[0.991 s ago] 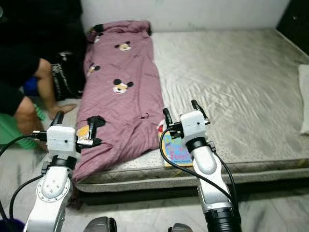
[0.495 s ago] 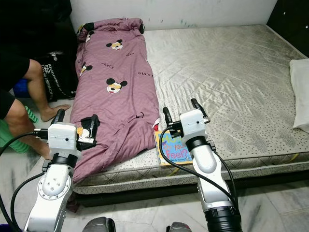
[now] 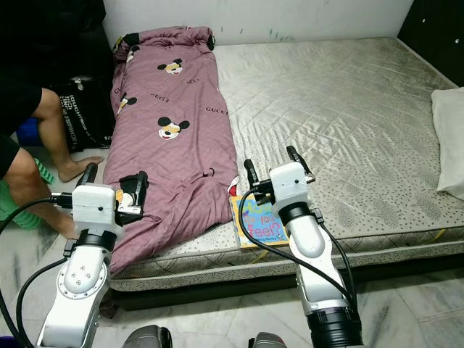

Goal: Clean up the room

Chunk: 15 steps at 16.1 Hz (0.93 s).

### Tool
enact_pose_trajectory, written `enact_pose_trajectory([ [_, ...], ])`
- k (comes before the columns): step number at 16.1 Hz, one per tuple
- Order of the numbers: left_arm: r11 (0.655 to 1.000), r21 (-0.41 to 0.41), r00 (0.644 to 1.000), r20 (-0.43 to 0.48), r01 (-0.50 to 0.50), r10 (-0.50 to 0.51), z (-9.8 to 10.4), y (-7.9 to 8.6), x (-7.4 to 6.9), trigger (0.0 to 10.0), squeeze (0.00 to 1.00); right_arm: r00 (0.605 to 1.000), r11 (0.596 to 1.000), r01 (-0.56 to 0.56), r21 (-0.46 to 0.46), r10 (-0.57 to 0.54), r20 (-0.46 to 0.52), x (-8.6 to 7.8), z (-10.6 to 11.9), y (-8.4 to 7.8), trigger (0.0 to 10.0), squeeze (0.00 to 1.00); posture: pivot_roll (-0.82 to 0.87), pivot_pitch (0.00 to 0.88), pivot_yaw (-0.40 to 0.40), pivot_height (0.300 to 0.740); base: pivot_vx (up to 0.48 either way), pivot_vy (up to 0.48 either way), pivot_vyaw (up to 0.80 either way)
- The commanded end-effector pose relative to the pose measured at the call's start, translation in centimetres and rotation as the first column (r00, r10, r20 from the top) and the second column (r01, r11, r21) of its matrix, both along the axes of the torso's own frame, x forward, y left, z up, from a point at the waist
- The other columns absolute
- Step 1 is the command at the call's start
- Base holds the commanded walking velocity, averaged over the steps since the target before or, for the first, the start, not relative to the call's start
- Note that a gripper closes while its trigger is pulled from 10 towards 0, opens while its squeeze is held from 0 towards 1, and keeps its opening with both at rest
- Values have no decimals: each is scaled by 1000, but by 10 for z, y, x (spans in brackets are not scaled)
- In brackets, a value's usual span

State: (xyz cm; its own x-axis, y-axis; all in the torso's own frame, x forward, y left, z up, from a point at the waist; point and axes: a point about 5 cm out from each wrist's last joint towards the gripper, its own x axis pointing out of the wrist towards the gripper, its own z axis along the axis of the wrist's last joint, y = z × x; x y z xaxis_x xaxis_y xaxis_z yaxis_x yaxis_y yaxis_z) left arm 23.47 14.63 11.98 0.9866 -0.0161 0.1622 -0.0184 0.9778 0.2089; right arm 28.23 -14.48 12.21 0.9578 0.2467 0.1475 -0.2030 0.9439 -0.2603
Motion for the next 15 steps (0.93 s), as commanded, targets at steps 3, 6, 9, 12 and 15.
enact_pose_trajectory([
  [3, 1000, 5, 1000, -2, -3, 3, -2, -1, 0, 10000, 0, 1000, 1000, -14, -5, 14, 3, 1, 1, -1, 10000, 0, -46, 29, -15, 740, 0, 0, 0],
  [6, 1000, 7, 1000, -5, -2, 3, -2, -1, 0, 10000, 0, 1000, 1000, -11, 5, 11, -7, 1, 1, -2, 10000, 0, -48, 30, -16, 740, 0, 0, 0],
  [9, 1000, 4, 1000, -7, 3, -3, -3, -2, 0, 10000, 0, 1000, 1000, -15, -2, 15, -5, 1, 1, -1, 10000, 0, -49, 32, -17, 740, 0, 0, 0],
  [12, 1000, 1, 1000, -5, 8, -8, -2, -3, 0, 10000, 0, 1000, 1000, -18, -17, 18, -1, 1, 1, 0, 10000, 0, -51, 32, -15, 740, 0, -295, 0],
  [15, 1000, -1, 1000, -5, 9, -9, -2, -3, 0, 10000, 0, 1000, 1000, -22, -18, 22, 0, 1, 1, 1, 10000, 0, -50, 31, -15, 740, 0, -205, 0],
])
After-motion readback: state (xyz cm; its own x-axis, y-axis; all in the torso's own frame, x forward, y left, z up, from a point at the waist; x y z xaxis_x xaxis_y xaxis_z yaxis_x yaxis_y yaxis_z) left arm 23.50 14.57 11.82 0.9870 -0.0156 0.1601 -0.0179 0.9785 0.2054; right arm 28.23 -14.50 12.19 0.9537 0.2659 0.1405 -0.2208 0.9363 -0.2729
